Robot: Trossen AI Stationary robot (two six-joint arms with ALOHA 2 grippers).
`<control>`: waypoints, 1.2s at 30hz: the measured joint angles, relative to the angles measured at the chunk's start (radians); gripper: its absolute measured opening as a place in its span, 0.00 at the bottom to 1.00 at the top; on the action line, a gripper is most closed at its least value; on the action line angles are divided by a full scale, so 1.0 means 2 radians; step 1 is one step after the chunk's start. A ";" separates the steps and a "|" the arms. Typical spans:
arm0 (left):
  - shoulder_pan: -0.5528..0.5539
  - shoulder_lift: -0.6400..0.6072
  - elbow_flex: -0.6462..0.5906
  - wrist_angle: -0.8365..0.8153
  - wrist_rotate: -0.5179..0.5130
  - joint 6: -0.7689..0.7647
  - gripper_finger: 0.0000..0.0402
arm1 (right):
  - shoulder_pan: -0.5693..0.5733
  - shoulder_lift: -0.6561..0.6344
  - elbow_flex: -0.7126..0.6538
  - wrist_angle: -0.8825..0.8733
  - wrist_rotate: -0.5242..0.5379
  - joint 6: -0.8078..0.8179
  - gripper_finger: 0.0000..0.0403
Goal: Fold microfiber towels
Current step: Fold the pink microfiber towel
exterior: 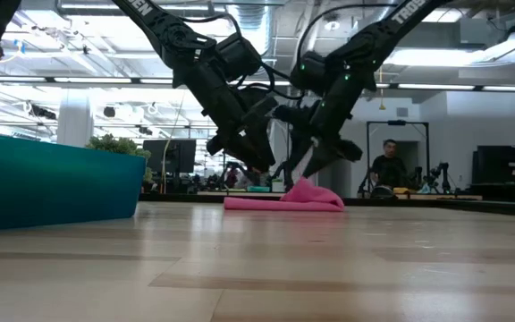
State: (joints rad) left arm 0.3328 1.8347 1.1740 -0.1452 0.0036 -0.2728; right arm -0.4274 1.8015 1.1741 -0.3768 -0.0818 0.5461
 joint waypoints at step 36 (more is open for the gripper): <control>0.023 0.000 0.000 -0.038 0.035 -0.032 0.40 | 0.041 0.017 -0.059 0.040 0.041 0.011 0.42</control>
State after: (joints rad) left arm 0.3779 1.8343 1.1744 -0.2213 0.0731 -0.3370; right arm -0.3458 1.8354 1.0565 -0.2960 0.0012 0.5682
